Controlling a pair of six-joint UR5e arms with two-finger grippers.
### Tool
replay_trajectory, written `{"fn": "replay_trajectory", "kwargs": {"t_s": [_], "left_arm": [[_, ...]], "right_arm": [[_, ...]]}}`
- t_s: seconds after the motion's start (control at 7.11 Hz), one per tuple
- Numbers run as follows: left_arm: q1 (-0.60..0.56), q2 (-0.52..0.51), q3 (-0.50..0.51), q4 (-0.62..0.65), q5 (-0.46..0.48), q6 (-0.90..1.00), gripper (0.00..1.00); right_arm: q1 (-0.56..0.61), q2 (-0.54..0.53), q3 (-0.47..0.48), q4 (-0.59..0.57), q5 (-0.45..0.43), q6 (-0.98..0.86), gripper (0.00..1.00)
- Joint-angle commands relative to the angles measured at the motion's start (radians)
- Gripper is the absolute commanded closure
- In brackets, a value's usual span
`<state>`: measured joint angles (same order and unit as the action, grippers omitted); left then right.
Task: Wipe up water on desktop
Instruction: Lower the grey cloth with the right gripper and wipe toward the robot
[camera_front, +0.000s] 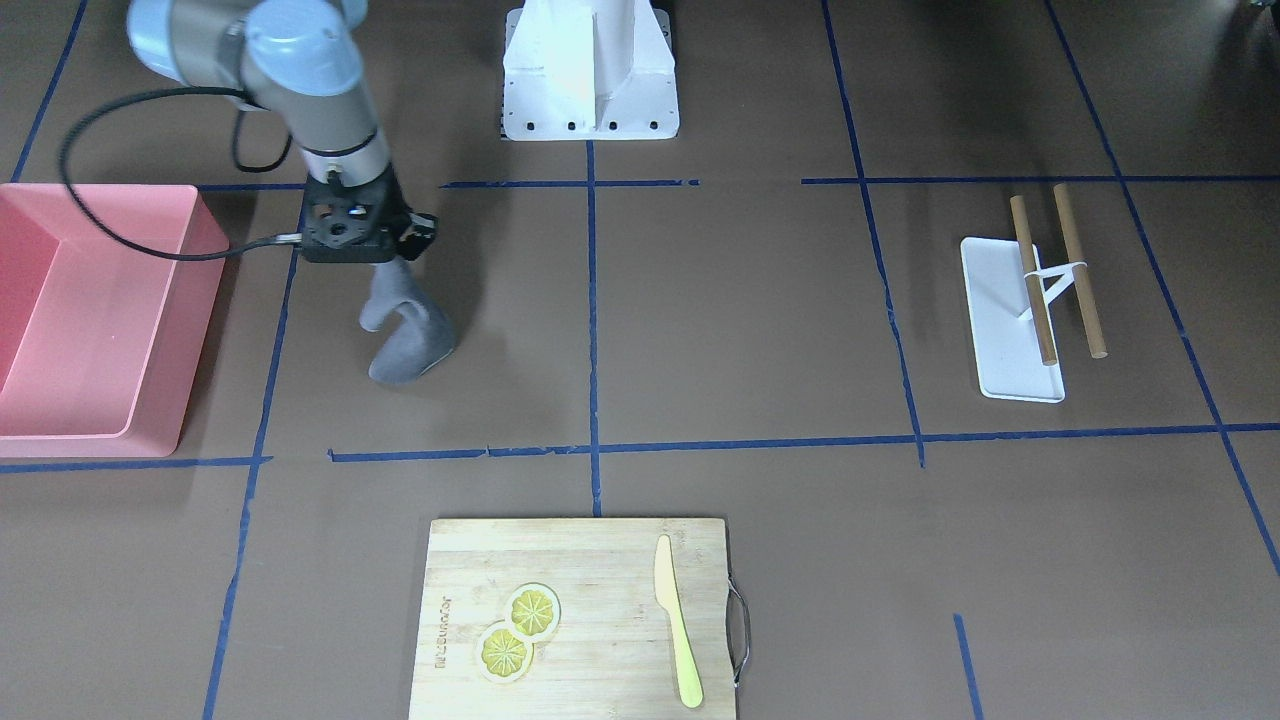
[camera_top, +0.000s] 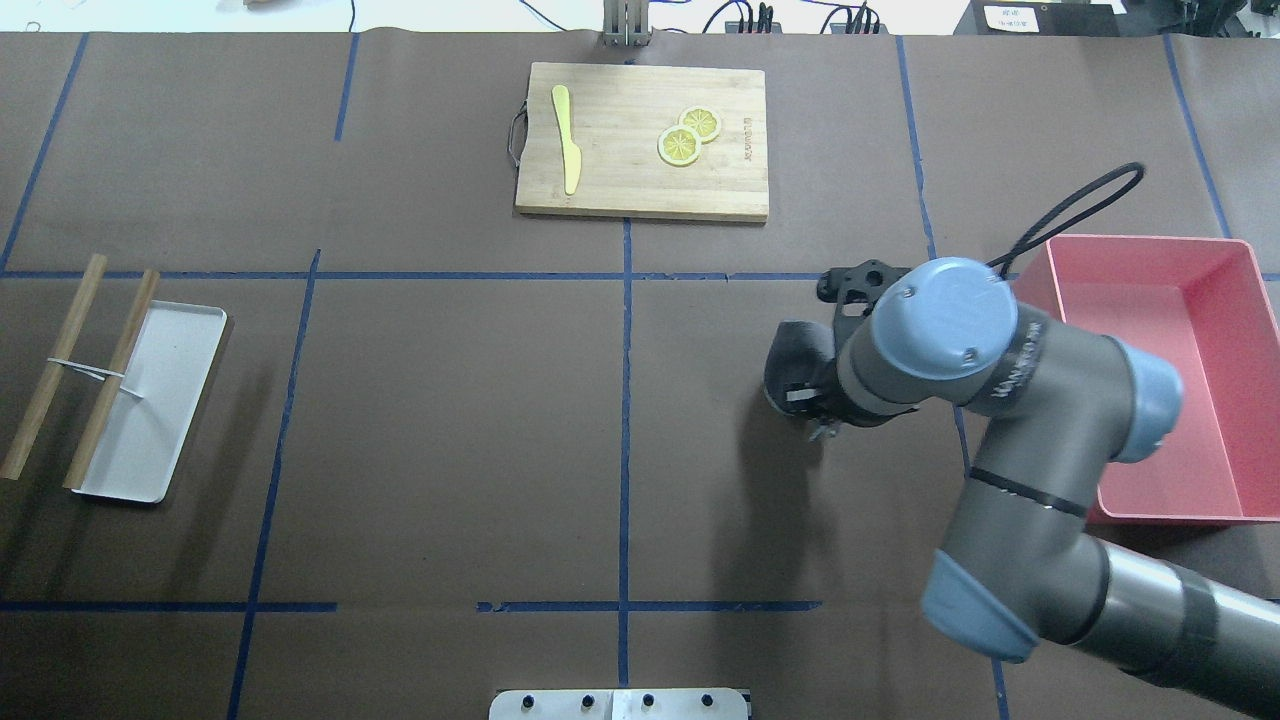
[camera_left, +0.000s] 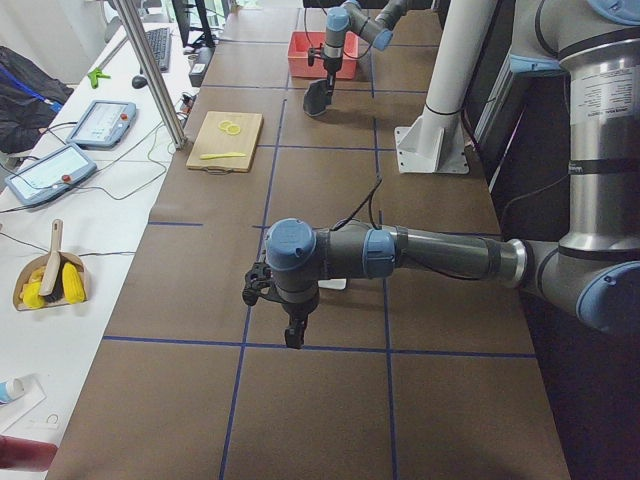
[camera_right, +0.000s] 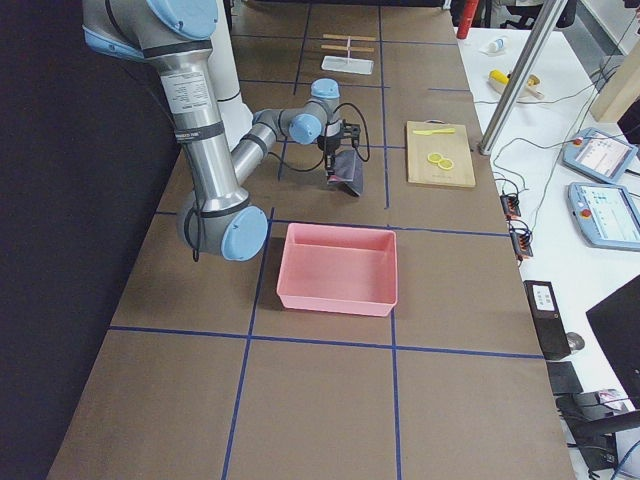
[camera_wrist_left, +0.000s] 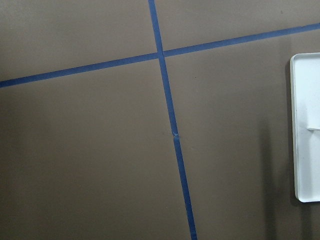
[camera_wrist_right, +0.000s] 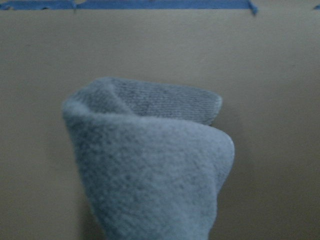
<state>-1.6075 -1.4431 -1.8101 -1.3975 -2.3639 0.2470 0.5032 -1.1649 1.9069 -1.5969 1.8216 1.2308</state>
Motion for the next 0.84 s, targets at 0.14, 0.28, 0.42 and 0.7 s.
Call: {"fn": "replay_trajectory", "kwargs": {"t_s": [0.14,0.28,0.42,0.7], "left_arm": [[0.0,0.004,-0.002,0.0,-0.001,-0.002,0.0],[0.0,0.004,0.0,0.0,-0.002,-0.002,0.0],[0.0,0.007,0.003,0.0,-0.002,-0.002,0.0],[0.0,0.018,0.021,0.0,-0.011,0.003,0.0]], "right_arm": [[-0.109,0.343,-0.243,0.008,-0.076,0.223,1.0],[-0.121,0.396,-0.279,0.024,-0.081,0.254,1.0],[-0.121,0.383,-0.264,0.032,-0.079,0.247,1.0],[-0.089,0.241,-0.151,0.031,-0.05,0.143,1.0]]}}
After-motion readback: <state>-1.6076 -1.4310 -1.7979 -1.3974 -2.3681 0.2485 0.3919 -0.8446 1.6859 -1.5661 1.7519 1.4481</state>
